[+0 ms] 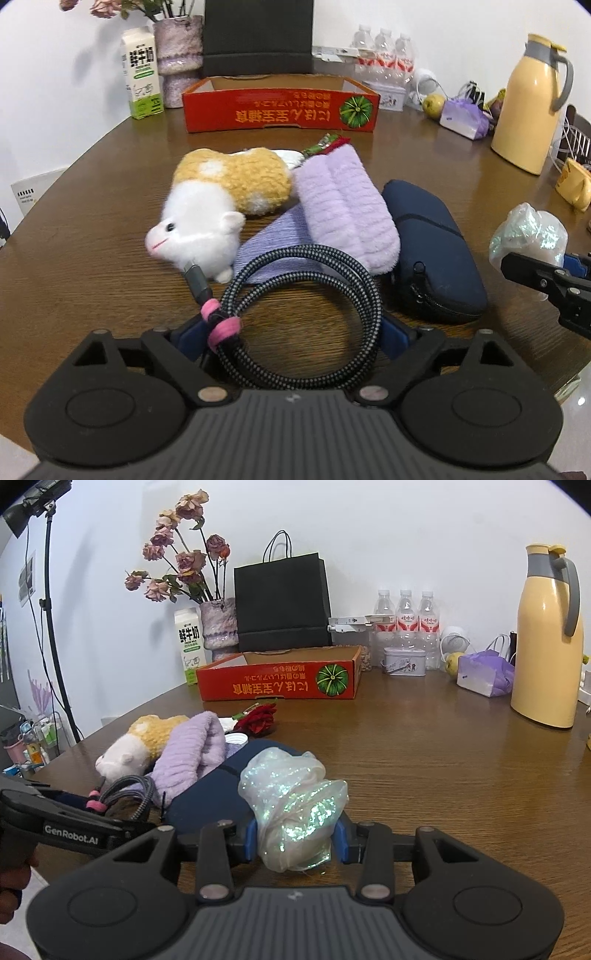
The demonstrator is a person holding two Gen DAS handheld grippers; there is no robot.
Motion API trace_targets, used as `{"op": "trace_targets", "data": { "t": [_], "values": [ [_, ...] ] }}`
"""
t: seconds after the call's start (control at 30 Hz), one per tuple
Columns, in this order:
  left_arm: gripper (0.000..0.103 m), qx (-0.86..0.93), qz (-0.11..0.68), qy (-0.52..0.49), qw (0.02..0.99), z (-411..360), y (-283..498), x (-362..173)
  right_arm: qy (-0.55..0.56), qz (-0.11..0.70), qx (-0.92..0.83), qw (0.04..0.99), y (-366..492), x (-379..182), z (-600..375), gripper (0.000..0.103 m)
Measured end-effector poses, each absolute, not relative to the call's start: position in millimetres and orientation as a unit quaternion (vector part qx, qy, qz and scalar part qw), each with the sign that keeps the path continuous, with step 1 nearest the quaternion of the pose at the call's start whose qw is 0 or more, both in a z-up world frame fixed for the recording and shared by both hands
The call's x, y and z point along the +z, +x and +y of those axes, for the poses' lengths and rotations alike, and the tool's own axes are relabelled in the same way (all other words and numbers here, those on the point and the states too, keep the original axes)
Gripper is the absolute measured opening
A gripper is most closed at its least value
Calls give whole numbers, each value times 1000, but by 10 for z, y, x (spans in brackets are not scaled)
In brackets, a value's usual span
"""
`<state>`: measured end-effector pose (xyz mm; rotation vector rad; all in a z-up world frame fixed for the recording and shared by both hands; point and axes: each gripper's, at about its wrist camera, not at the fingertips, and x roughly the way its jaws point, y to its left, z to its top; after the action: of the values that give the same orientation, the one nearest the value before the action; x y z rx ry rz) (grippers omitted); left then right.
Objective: Organize objects
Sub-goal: 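Lift the plastic bag with the right gripper while the left gripper lifts the cable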
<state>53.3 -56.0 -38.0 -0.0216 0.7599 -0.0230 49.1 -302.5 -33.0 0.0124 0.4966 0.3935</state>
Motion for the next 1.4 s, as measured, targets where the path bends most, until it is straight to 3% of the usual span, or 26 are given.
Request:
{"op": "trace_targets", "data": {
  "t": [0.77,1.4],
  "values": [
    [92,-31,261,-21,965,-325,117,101,-18,214,201,956,342,-57,-2764,38],
    [92,-43,211,-35,976,-136,523,479,-25,188,212,959,774,225,-2437,38]
  ]
}}
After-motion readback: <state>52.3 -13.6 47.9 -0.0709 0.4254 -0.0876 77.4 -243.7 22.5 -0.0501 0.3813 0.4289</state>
